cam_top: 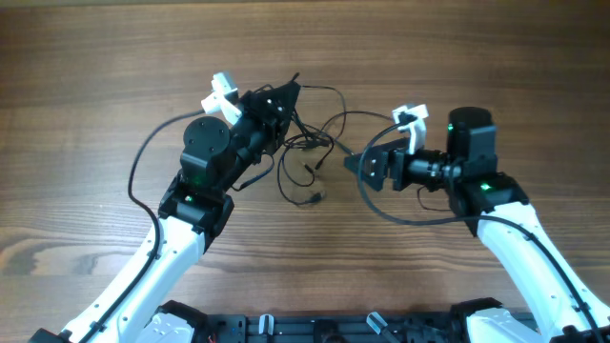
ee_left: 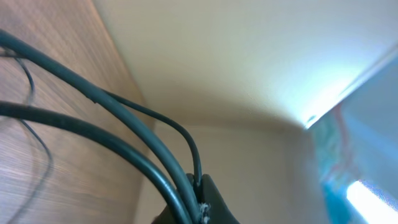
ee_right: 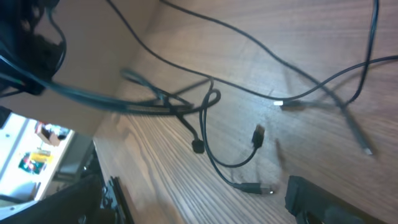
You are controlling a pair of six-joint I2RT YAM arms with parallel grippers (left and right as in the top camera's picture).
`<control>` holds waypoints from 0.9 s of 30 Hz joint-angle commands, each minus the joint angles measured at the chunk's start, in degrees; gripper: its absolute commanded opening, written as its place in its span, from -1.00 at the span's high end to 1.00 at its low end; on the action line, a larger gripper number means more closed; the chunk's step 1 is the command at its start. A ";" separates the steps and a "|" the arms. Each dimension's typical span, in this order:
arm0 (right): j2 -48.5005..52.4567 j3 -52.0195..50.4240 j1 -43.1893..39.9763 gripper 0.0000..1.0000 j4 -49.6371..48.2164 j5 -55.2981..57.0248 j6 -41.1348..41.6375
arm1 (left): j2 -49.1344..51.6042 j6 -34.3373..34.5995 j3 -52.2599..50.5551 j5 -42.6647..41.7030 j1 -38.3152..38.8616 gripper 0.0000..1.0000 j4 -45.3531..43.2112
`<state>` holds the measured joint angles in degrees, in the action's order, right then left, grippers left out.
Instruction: Untangle cables
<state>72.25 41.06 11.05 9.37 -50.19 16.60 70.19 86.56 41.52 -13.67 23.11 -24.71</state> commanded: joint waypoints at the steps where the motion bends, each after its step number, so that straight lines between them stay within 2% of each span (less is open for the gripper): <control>1: 1.38 0.83 3.04 -0.82 -0.31 0.79 -0.11 | -0.76 11.63 -0.26 4.61 -0.37 0.92 0.61; 2: 1.38 0.83 3.54 -0.81 -0.33 -0.90 -0.15 | -0.76 12.09 -0.26 5.97 -0.37 0.92 2.34; 4: 1.38 0.83 4.57 -0.82 -0.66 -6.25 -1.22 | -0.76 18.80 -0.26 8.52 -0.37 0.92 8.26; 6: 1.38 0.83 5.75 -0.82 -0.76 -10.12 -6.64 | -0.76 24.55 -0.26 8.87 -0.35 0.92 12.57; 9: 1.49 0.83 8.26 -0.82 -1.36 -7.82 -12.68 | -0.76 30.45 -0.26 8.87 0.00 0.92 14.93; 14: 1.49 0.83 13.73 -0.81 -6.82 1.75 -11.45 | -0.76 36.70 -0.26 9.07 1.62 0.92 14.49; 16: 1.49 0.83 15.17 -0.81 -8.63 7.45 -9.09 | -0.76 36.70 -0.26 9.05 1.81 0.92 14.51; 19: 1.49 0.83 15.41 -0.80 -12.13 14.62 0.59 | -0.76 36.70 -0.26 9.03 1.81 0.92 14.49; 21: 1.49 0.83 15.41 -0.67 -13.20 19.69 4.92 | -0.76 36.39 -0.26 9.01 1.81 0.92 14.53; 23: 1.49 0.83 15.39 -0.61 -13.22 24.55 7.48 | -0.76 31.69 -0.26 9.05 1.77 0.92 14.51; 25: 1.46 0.83 15.34 -0.61 -13.20 27.65 9.38 | -0.76 20.87 -0.26 8.76 1.38 0.92 14.45; 27: 1.36 0.83 15.32 -0.61 -13.20 28.76 9.57 | -0.76 -0.42 -0.26 5.38 0.44 0.92 12.57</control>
<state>73.10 41.06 26.37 -3.51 -27.24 22.83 70.17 110.28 41.43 -5.63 24.58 -10.11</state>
